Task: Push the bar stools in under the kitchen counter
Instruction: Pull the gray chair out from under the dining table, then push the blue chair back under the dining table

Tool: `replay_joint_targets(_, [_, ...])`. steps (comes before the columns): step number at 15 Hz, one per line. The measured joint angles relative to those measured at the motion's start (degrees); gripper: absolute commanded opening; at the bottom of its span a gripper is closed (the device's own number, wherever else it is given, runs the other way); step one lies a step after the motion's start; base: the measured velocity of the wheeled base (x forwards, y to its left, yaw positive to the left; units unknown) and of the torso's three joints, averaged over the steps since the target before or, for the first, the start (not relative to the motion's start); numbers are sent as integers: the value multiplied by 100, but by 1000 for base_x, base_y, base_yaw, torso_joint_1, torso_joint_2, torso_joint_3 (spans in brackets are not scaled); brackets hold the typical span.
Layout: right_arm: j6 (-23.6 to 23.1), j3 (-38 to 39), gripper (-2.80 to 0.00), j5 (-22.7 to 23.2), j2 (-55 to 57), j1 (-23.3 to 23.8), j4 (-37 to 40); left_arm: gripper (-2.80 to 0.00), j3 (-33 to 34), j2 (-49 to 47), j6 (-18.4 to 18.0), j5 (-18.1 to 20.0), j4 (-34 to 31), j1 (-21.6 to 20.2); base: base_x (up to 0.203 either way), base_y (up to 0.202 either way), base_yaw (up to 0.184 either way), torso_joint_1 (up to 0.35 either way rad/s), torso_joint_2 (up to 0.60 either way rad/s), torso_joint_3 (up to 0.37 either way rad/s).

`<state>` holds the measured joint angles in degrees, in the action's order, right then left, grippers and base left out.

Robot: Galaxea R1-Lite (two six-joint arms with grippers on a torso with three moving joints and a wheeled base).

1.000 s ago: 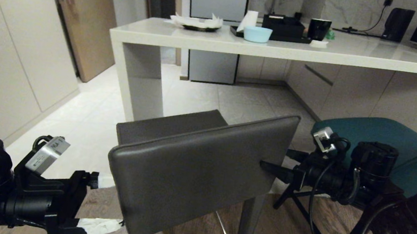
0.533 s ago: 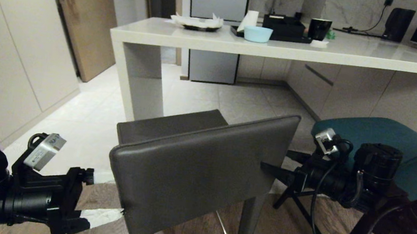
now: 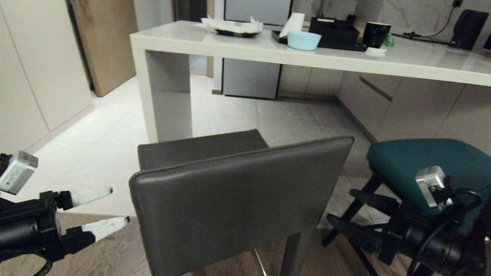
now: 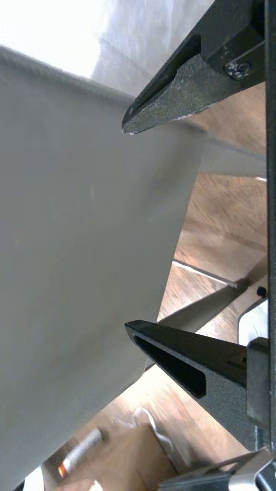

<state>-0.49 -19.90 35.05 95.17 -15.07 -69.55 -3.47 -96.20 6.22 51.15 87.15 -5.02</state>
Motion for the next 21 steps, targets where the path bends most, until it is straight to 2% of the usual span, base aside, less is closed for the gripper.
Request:
replay_joint_targets(2, [9,124,0,-976,-318,-27,7,0,29,125,-28,-990,-4,-5,0,0,0,0,0,0])
replay_joint_targets(5, [-133,292,0,-2945,-682,-11,97,0,107,246,-175,-2662,-2,17,0,0,0,0,0,0])
replay_joint_targets(6, [-364,377,0,-3393,-820,-2,212,0,117,269,-190,-3054,-2,13,0,0,0,0,0,0])
replay_joint_targets(7, [-713,449,0,-3739,-948,-14,301,0,117,291,-187,-3235,-2,7,0,0,0,0,0,0])
replay_joint_targets(8, [-984,480,0,-3985,-1084,-84,342,0,117,304,-185,-3269,-2,7,0,0,0,0,0,0])
replay_joint_targets(10, [-927,458,0,-4109,-1336,-192,541,0,106,324,-187,-3277,0,7,0,0,0,0,0,0])
replay_joint_targets(11, [-832,439,-280,-4120,-1458,-203,728,-280,113,329,-186,-3277,1,17,0,0,0,0,0,0])
replay_joint_targets(14, [-442,366,-280,-4126,-1762,-222,1214,-280,112,368,-187,-3269,1,40,0,0,0,0,0,0])
replay_joint_targets(17, [-397,295,-280,-4147,-1967,-222,1361,-280,95,499,-196,-3266,2,39,0,0,0,0,0,0])
replay_joint_targets(21, [-283,67,-280,-4429,-2568,-222,2358,-280,100,913,-201,-3267,2,36,0,0,0,0,0,0])
